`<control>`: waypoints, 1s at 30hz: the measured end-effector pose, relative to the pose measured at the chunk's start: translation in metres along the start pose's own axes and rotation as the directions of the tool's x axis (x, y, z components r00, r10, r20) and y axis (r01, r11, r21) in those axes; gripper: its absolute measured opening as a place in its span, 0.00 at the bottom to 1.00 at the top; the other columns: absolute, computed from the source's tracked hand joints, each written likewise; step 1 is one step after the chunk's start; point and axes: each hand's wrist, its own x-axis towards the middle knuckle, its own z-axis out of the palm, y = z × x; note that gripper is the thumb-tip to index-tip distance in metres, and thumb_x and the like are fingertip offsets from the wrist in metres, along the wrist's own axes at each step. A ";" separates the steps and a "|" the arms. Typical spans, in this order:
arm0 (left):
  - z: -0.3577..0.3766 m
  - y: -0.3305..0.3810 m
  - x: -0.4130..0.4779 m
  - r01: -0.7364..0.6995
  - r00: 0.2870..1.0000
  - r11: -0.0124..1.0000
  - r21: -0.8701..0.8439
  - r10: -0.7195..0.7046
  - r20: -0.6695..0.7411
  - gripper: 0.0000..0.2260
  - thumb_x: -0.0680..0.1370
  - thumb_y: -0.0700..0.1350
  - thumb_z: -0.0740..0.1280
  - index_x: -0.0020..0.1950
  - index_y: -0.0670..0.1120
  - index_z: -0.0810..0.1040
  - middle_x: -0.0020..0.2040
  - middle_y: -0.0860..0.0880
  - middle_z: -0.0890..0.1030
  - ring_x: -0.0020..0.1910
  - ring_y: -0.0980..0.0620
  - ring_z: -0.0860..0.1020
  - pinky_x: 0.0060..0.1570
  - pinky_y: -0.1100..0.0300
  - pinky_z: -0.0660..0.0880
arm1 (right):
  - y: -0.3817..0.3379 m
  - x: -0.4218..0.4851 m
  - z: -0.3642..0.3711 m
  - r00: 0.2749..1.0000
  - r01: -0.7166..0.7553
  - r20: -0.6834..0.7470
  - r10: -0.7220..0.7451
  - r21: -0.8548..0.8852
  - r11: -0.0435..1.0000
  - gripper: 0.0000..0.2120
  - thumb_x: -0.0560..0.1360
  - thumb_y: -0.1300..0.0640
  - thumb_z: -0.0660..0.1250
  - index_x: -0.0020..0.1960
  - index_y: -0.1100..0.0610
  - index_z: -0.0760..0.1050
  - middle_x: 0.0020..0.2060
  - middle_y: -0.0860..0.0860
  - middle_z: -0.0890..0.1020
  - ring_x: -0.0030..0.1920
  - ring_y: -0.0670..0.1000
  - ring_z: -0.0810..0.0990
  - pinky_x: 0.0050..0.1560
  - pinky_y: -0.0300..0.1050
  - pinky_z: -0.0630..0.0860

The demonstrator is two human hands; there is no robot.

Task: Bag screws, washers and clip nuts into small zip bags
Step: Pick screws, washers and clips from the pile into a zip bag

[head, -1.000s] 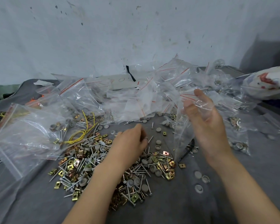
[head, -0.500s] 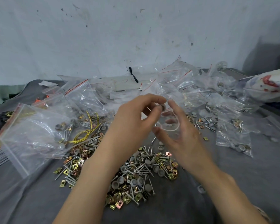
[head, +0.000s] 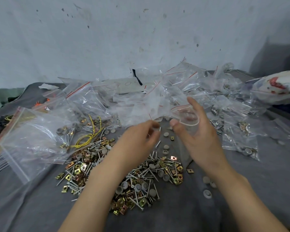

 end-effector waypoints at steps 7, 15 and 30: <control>0.056 -0.015 0.002 -0.113 0.989 0.929 0.352 0.072 0.127 0.12 0.84 0.49 0.57 0.65 0.56 0.74 0.62 0.54 0.77 0.61 0.49 0.72 0.61 0.52 0.65 | 0.001 0.006 -0.010 0.993 -0.069 -0.083 0.086 0.190 0.979 0.37 0.70 0.28 0.67 0.76 0.36 0.62 0.68 0.31 0.73 0.70 0.38 0.71 0.71 0.51 0.70; 0.064 -0.016 0.016 -0.120 0.984 0.909 0.398 0.055 0.171 0.11 0.82 0.46 0.61 0.62 0.57 0.76 0.58 0.52 0.75 0.61 0.48 0.72 0.58 0.53 0.65 | 0.002 0.010 -0.021 0.988 -0.098 -0.078 0.132 0.337 0.936 0.36 0.71 0.31 0.69 0.75 0.40 0.65 0.57 0.46 0.85 0.61 0.39 0.80 0.56 0.32 0.73; 0.005 -0.010 0.012 0.085 0.987 0.981 -0.173 -0.107 -0.123 0.09 0.81 0.47 0.64 0.58 0.53 0.81 0.47 0.56 0.82 0.39 0.65 0.77 0.40 0.73 0.71 | -0.006 0.005 -0.008 0.997 -0.066 -0.025 0.076 0.281 0.957 0.39 0.69 0.29 0.69 0.76 0.36 0.62 0.68 0.40 0.76 0.68 0.43 0.76 0.67 0.52 0.74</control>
